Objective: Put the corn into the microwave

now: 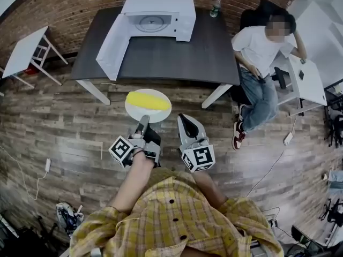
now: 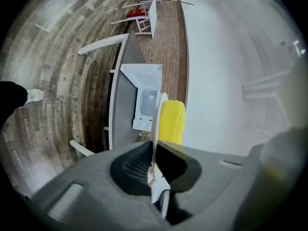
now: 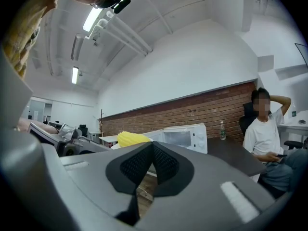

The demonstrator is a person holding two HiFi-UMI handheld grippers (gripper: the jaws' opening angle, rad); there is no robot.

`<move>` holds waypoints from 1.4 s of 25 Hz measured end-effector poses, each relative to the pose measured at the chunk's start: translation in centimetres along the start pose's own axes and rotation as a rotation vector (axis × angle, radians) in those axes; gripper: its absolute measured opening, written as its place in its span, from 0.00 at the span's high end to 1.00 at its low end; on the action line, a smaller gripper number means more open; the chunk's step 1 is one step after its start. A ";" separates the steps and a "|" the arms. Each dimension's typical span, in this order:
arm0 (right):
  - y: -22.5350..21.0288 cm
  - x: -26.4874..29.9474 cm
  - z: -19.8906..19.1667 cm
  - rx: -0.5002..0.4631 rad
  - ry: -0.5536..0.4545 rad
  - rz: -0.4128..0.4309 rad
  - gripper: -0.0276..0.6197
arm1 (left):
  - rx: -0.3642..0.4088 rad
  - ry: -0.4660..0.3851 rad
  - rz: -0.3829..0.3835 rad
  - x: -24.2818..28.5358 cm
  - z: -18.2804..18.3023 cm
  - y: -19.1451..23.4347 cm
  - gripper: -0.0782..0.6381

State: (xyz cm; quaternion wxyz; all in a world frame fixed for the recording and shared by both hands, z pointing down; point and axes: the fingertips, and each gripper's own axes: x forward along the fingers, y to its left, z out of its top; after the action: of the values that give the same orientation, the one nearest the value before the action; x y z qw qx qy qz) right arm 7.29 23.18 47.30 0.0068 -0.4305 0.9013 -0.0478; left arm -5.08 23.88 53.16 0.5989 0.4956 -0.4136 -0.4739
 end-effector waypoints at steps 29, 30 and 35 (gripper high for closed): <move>-10.3 27.1 2.4 0.018 0.017 -0.141 0.95 | 0.042 0.112 0.067 25.1 14.5 -2.3 0.87; -10.3 27.5 2.4 0.017 0.020 -0.138 0.95 | 0.036 0.112 0.060 25.5 14.6 -2.4 0.87; -10.9 28.9 2.9 0.029 0.018 -0.125 0.95 | 0.018 0.105 0.057 27.0 14.9 -2.1 0.87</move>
State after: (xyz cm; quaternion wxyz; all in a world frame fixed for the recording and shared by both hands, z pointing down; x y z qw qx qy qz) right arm -2.29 -6.29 46.22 0.0020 -0.4853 0.8720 -0.0648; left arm -14.10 -5.68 54.26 0.6285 0.5131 -0.3999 -0.4264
